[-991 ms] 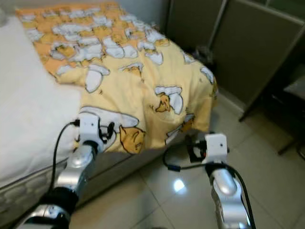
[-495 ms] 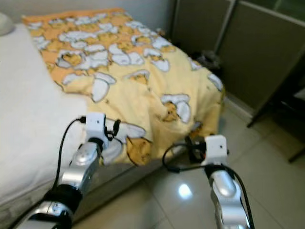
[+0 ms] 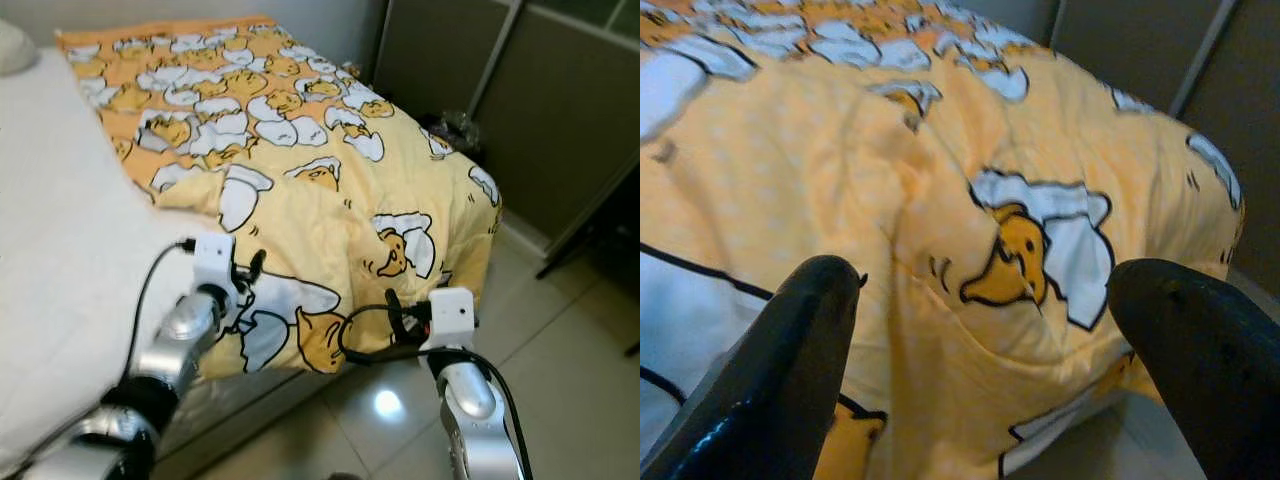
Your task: Clean up the room
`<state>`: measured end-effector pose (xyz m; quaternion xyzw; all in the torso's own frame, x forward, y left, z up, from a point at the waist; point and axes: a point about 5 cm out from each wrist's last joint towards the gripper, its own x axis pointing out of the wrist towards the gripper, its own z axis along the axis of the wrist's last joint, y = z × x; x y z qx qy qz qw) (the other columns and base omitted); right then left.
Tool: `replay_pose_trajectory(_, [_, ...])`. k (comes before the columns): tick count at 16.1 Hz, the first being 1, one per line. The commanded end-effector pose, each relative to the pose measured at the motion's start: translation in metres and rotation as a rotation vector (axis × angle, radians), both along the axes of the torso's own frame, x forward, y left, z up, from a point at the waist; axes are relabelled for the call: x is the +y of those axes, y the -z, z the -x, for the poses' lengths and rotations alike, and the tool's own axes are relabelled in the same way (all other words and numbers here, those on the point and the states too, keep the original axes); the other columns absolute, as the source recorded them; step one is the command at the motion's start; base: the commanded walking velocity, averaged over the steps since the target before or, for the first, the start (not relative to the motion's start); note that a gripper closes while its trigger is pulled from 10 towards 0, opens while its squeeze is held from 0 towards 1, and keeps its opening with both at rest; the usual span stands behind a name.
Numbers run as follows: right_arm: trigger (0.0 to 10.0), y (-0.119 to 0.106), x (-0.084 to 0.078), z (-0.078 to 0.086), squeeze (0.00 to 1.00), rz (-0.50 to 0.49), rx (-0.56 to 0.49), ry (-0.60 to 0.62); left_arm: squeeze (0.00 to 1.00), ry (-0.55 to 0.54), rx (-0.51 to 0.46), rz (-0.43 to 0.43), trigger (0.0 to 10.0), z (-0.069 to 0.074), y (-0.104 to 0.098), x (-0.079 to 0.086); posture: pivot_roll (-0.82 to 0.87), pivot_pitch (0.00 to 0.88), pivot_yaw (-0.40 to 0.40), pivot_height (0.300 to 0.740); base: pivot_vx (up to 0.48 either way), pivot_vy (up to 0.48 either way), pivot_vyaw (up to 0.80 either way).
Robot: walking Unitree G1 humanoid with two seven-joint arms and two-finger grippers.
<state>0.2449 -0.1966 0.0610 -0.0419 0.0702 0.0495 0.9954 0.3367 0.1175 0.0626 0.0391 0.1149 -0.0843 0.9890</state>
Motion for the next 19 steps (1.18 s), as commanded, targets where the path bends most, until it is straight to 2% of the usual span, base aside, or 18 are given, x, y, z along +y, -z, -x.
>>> replay_pose_trajectory(1, [10.0,-0.003,-0.005,0.002,0.1,-0.002,0.006,0.003,0.0,0.001,0.054,-0.03,10.0,0.001,0.008,0.003,-0.18,0.019,-0.083,0.74,0.0,0.0,0.0])
replay_pose_trajectory(3, [10.0,-0.007,-0.012,0.014,0.1,-0.016,0.03,-0.024,0.0,-0.003,0.131,-0.109,10.0,0.0,0.018,0.015,-0.22,0.077,-0.12,0.74,0.0,0.0,0.0])
replay_pose_trajectory(4, [10.0,-0.01,-0.01,0.024,0.1,-0.029,0.049,-0.088,0.0,-0.009,0.17,-0.101,10.0,0.002,0.023,0.019,-0.25,0.117,-0.132,0.74,0.0,0.0,0.0])
replay_pose_trajectory(6, [10.0,-0.007,-0.008,0.031,0.1,-0.044,0.093,-0.138,0.0,-0.024,0.204,-0.057,10.0,0.003,0.027,0.02,-0.27,0.138,-0.132,0.74,0.0,0.0,0.0])
replay_pose_trajectory(9, [10.0,0.013,0.001,0.044,0.1,-0.076,0.204,-0.221,0.0,-0.057,0.222,-0.059,10.0,0.006,0.031,0.028,-0.28,0.195,-0.119,0.74,0.0,0.0,0.0])
replay_pose_trajectory(12, [10.0,0.013,0.015,0.05,0.12,-0.123,0.258,-0.359,0.0,-0.083,0.245,-0.071,10.0,0.014,0.04,0.038,-0.28,0.229,-0.129,0.74,0.0,0.0,0.0])
replay_pose_trajectory(14, [10.0,0.018,0.019,0.058,0.11,-0.127,0.31,-0.432,0.0,-0.1,0.24,-0.086,10.0,0.018,0.043,0.043,-0.27,0.235,-0.137,0.74,0.0,0.0,0.0])
replay_pose_trajectory(17, [10.0,0.021,0.022,0.065,0.12,-0.142,0.342,-0.449,0.0,-0.139,0.203,-0.077,10.0,0.019,0.042,0.051,-0.26,0.235,-0.145,0.74,0.0,0.0,0.0])
replay_pose_trajectory(19, [10.0,0.024,0.026,0.068,0.12,-0.155,0.361,-0.473,0.0,-0.132,0.275,-0.043,10.0,0.033,0.057,0.051,-0.25,0.232,-0.145,0.74,0.0,0.0,0.0])
